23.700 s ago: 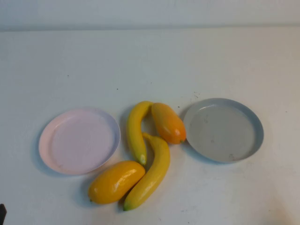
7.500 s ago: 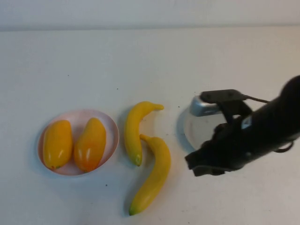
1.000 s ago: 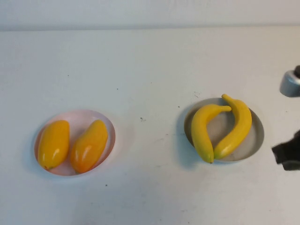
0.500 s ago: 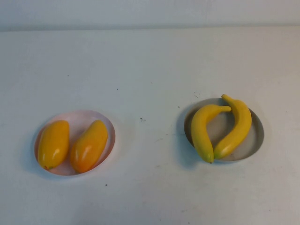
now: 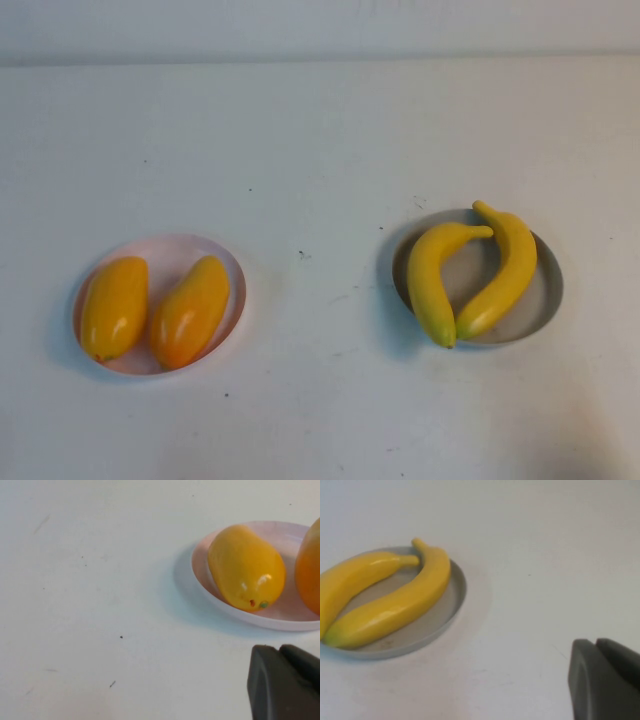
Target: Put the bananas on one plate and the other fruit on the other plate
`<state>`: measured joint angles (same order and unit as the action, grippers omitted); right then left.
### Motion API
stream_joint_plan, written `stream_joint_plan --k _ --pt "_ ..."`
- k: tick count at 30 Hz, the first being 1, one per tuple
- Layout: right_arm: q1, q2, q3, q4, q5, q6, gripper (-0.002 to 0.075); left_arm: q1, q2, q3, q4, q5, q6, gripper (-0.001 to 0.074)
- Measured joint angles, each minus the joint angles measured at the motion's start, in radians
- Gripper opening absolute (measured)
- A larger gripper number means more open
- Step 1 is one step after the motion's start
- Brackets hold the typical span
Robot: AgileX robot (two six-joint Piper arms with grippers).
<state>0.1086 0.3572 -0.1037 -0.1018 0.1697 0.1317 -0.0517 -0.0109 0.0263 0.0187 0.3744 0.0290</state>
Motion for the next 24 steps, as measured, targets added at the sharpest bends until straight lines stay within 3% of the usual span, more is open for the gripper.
stream_joint_plan --k 4,10,24 --pt "-0.039 -0.17 0.118 0.041 -0.067 0.0 -0.0015 0.0 0.0 0.0 0.0 0.0 0.0 -0.0004" --pt "-0.046 -0.343 0.128 0.062 -0.003 0.0 -0.0015 0.0 0.0 0.0 0.0 0.0 0.0 -0.0004" --pt "-0.046 -0.365 0.128 0.062 0.179 0.0 -0.0015 0.0 -0.002 0.0 0.0 0.0 0.0 -0.0004"
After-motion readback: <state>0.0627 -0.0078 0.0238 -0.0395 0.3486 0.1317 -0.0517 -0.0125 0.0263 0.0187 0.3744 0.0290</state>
